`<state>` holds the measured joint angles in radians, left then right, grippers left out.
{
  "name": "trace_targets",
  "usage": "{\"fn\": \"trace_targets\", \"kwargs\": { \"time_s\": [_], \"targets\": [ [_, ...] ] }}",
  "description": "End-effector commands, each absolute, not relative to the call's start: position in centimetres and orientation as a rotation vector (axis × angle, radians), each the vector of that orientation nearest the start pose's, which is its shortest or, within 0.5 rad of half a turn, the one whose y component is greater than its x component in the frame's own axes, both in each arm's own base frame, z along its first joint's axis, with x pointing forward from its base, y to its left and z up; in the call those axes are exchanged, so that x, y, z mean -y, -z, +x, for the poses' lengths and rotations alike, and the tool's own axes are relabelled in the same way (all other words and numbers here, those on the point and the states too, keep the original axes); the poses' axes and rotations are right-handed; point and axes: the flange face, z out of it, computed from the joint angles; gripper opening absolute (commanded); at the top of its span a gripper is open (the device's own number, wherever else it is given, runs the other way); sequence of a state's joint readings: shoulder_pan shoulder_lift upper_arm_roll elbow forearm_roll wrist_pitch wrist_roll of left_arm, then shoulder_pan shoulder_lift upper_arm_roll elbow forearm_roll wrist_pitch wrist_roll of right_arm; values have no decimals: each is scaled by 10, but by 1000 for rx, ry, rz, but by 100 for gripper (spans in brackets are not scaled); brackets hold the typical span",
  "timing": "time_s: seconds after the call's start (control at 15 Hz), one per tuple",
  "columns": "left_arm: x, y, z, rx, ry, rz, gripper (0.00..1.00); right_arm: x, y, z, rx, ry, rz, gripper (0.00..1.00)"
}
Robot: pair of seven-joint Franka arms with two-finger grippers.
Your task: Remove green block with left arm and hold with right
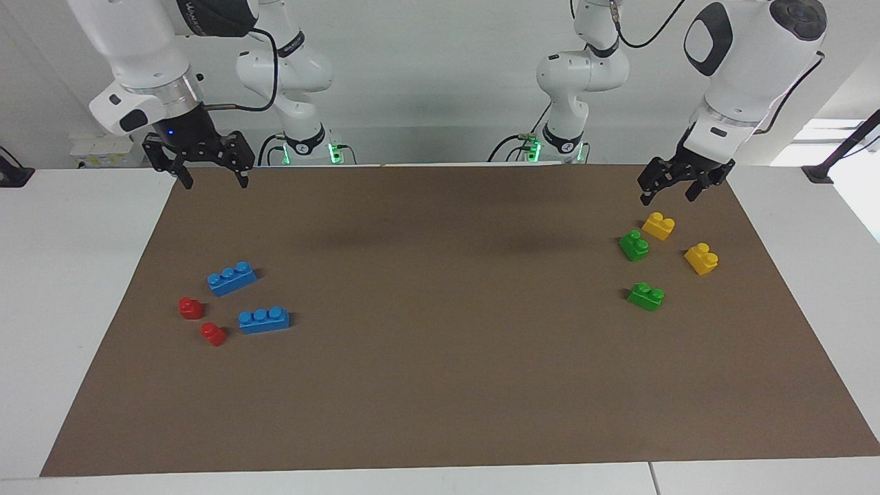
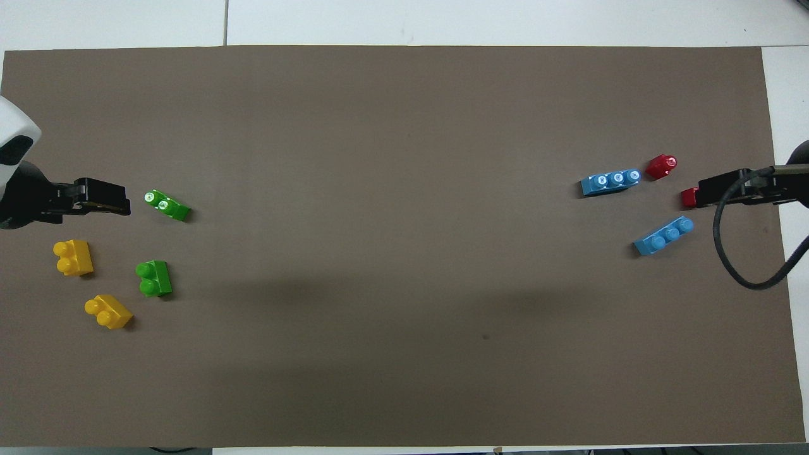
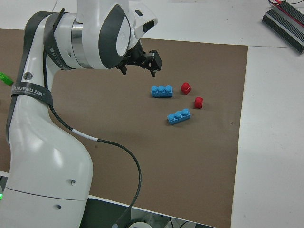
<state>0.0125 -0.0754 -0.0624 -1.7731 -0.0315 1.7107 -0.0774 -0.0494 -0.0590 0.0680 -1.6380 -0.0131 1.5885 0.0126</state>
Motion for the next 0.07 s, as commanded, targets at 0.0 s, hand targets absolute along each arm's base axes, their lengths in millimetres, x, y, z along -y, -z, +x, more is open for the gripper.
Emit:
{"fn": "trace_targets", "kwargs": {
  "time_s": [0.0],
  "targets": [
    [30, -588, 532, 72, 10, -3182, 100, -9, -627, 531, -15, 0, -3161, 100]
  ]
}}
